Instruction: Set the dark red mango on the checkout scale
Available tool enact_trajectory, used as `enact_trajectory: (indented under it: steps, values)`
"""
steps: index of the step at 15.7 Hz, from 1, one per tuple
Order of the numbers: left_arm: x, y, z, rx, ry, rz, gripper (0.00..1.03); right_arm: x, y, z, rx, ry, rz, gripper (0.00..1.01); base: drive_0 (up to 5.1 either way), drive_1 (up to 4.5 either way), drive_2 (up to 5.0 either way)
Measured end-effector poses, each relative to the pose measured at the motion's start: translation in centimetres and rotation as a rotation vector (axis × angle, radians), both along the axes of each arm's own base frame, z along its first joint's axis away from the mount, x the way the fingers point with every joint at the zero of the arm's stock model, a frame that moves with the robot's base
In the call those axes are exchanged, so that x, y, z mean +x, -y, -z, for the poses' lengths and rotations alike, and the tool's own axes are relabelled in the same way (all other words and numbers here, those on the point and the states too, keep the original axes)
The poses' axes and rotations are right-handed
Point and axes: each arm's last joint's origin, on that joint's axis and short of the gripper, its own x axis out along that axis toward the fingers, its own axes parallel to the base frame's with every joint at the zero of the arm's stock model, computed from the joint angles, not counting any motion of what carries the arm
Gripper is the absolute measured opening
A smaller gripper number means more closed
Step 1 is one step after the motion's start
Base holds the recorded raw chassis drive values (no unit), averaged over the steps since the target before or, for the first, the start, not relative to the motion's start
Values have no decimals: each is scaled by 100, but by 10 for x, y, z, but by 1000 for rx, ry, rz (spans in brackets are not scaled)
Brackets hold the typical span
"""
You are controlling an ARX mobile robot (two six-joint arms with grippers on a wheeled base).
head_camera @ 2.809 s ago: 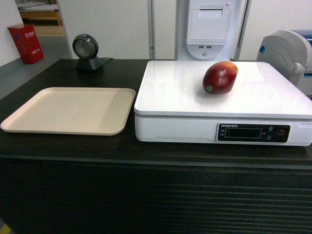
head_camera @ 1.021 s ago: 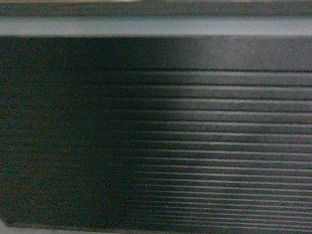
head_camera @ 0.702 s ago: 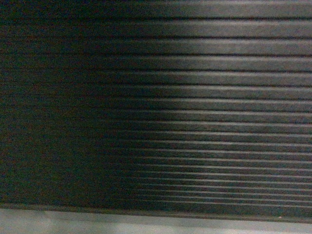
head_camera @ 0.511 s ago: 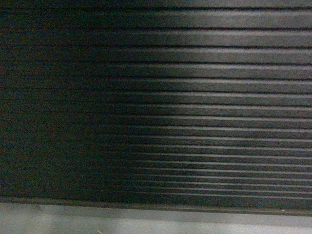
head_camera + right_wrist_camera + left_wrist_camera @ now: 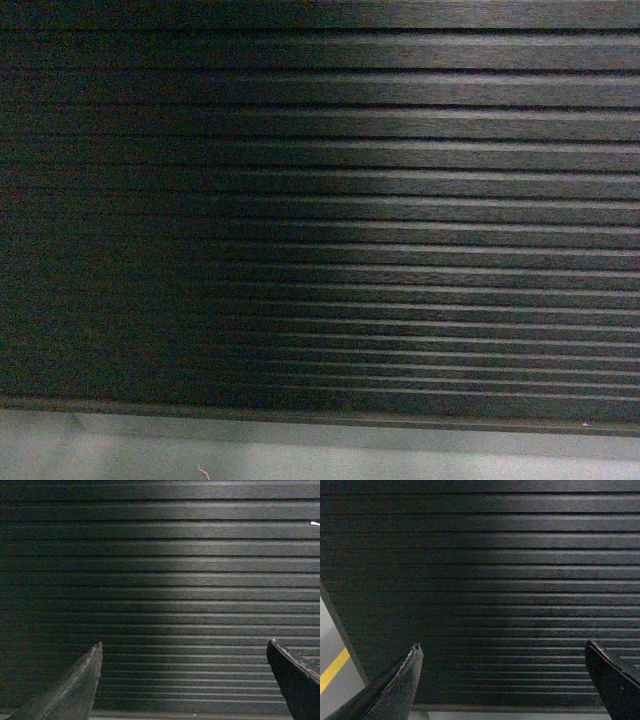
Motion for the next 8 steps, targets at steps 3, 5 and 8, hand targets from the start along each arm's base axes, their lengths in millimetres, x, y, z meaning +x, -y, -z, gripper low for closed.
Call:
enact_trajectory:
  steps: [3, 5, 8]
  values:
    - [0, 0, 0, 0, 0, 0, 98, 0, 0, 0, 0, 0, 0, 98, 0, 0, 0]
    - [0, 0, 0, 0, 0, 0, 98, 0, 0, 0, 0, 0, 0, 98, 0, 0, 0]
    - [0, 0, 0, 0, 0, 0, 98, 0, 0, 0, 0, 0, 0, 98, 0, 0, 0]
